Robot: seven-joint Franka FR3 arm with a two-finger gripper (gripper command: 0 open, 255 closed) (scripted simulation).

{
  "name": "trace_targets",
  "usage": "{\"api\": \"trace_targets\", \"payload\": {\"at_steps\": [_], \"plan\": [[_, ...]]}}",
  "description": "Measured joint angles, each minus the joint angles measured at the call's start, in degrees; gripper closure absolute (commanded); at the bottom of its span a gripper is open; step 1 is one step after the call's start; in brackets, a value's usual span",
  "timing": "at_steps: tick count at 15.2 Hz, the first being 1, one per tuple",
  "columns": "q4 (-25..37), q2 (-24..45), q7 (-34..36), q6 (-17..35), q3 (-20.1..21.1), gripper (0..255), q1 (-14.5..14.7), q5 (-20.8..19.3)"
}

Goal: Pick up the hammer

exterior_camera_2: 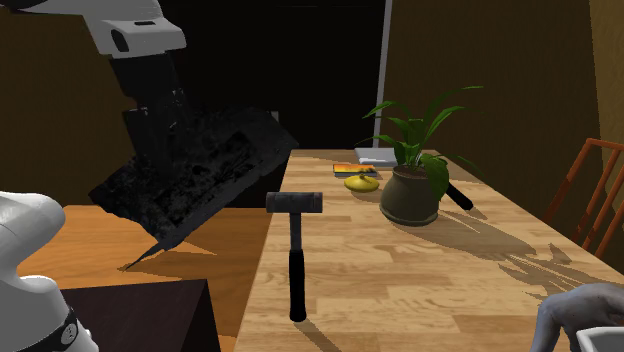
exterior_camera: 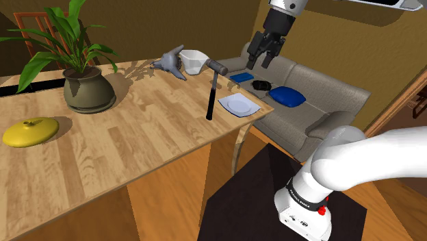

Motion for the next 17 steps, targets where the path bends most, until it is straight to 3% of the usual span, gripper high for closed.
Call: {"api": "trace_targets", "payload": {"at_steps": [3,8,14,17], "plan": [[1.69,2.93,0.35,0.81,0.27,0,-0.11,-0.29],[7.8,14.14,1.26,4.02,0.74,0,-0.76,-1.85],[18.96,28.59,3.37,5.09,1.52,0,-1.31,-3.84],[18.52,30.22,3.64,6.89,1.65,0,-1.32,-4.07]]}}
